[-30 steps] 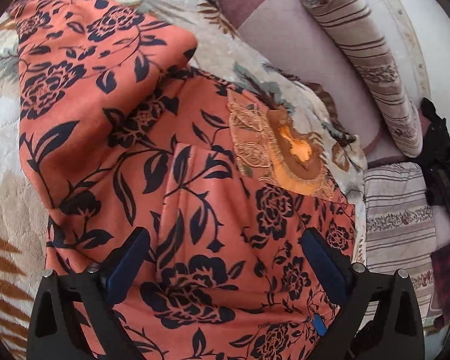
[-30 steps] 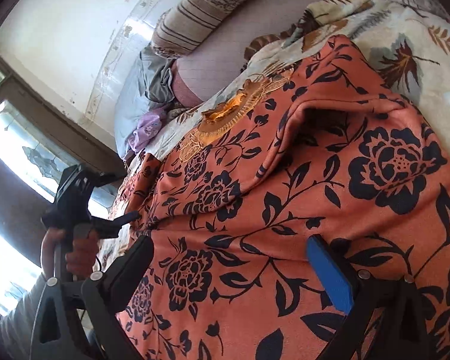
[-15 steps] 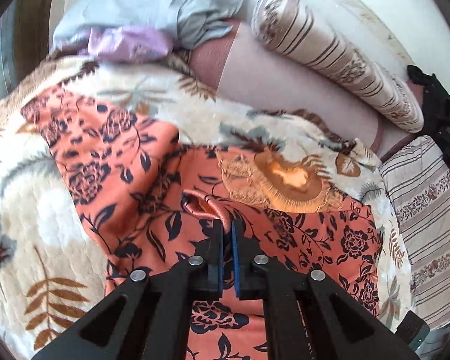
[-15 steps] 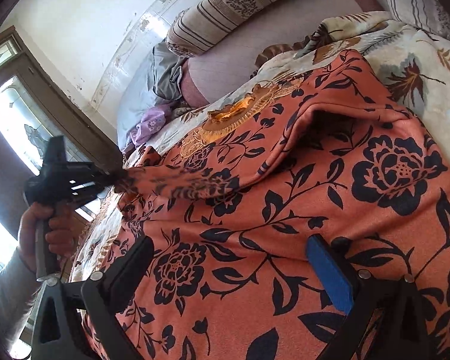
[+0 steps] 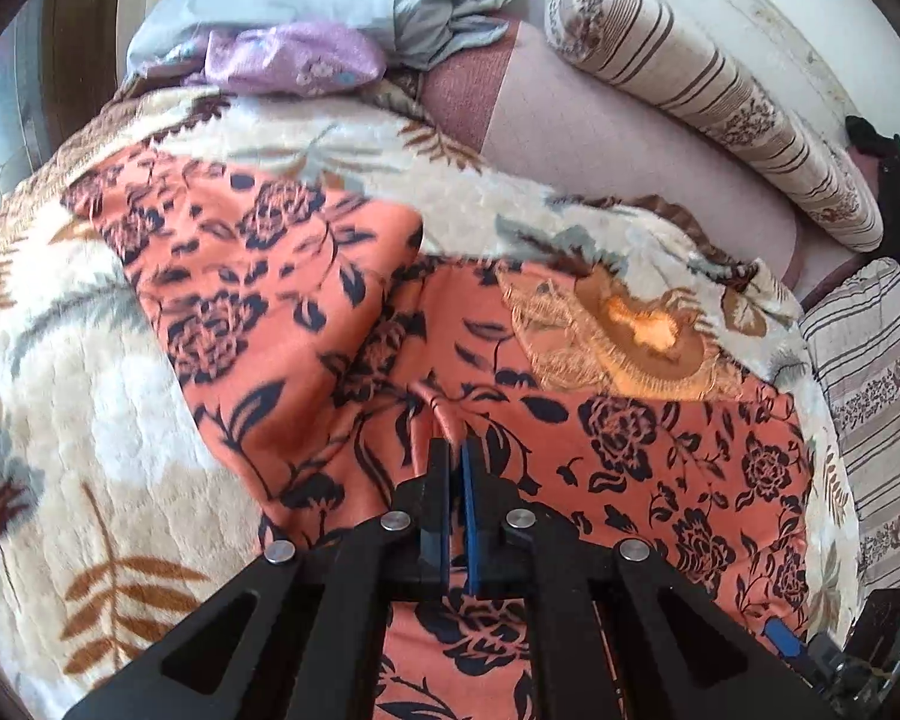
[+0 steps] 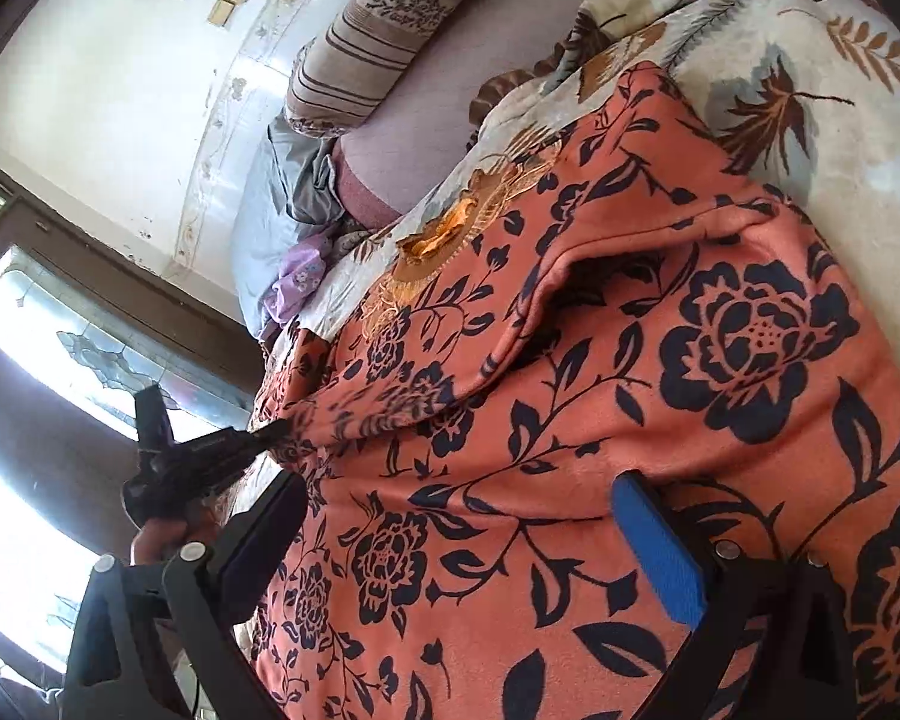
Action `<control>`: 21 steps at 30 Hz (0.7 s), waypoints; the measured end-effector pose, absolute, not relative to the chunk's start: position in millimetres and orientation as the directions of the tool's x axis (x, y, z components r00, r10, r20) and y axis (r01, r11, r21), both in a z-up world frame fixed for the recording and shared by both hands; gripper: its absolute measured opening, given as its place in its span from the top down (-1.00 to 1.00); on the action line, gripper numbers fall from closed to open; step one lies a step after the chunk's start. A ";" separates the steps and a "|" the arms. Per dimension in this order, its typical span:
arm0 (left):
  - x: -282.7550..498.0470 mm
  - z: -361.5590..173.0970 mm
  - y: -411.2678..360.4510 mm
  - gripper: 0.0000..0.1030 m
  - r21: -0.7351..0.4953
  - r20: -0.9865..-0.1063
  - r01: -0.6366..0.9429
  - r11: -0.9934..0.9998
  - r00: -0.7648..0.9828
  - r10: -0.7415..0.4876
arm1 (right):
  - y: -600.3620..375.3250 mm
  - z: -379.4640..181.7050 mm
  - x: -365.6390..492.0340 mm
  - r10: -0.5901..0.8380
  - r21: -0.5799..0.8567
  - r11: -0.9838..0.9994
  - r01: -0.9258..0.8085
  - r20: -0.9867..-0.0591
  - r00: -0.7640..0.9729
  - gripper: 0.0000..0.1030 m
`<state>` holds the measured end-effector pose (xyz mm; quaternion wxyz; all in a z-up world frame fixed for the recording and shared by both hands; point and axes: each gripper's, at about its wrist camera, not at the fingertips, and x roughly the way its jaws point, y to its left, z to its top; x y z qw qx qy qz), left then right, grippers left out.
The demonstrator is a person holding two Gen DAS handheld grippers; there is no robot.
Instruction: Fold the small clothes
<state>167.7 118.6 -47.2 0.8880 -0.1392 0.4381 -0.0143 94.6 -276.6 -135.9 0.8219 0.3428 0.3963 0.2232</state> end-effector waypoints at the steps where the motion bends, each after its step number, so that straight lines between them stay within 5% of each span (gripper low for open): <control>1: 165.4 -33.8 117.8 0.93 -0.244 -0.746 -0.081 0.966 0.652 -0.133 | -273.5 -135.7 91.9 0.635 0.724 0.680 -0.116 -0.502 0.587 -0.98; 4: 159.3 -19.7 110.2 0.96 -0.138 -0.703 -0.063 0.988 0.710 -0.053 | -257.8 -134.9 84.6 0.596 0.633 0.754 -0.175 -0.548 0.587 -0.99; 8: 178.8 -97.2 129.7 0.96 -0.141 -0.878 -0.138 0.980 0.474 -0.059 | -257.7 -133.4 85.5 0.589 0.631 0.759 -0.162 -0.559 0.584 -0.99; 10: 173.5 -118.1 143.0 0.96 -0.243 -0.891 -0.175 0.954 0.429 -0.148 | -263.0 -133.5 86.4 0.609 0.659 0.737 -0.153 -0.547 0.575 -0.99; 11: 169.9 -115.6 148.3 0.85 -0.298 -0.873 -0.188 0.936 0.450 -0.187 | -265.5 -134.2 85.9 0.615 0.667 0.729 -0.154 -0.540 0.574 -0.99; 14: 172.5 -98.5 156.3 -0.10 -0.421 -0.822 -0.173 0.891 0.488 -0.294 | -262.1 -136.7 83.9 0.607 0.641 0.746 -0.179 -0.545 0.579 -0.99; 15: 173.8 -89.3 156.8 -0.23 -0.442 -0.797 -0.155 0.884 0.519 -0.308 | -259.0 -136.3 82.9 0.596 0.623 0.760 -0.185 -0.553 0.582 -0.99; 18: 186.5 -75.9 152.9 -0.24 -0.514 -0.749 -0.098 0.852 0.535 -0.391 | -254.9 -135.8 80.9 0.583 0.599 0.776 -0.198 -0.560 0.589 -0.99; 21: 206.6 -88.3 143.6 -0.24 -0.491 -0.789 -0.124 0.862 0.483 -0.380 | -257.5 -136.3 81.0 0.593 0.613 0.764 -0.199 -0.547 0.591 -0.99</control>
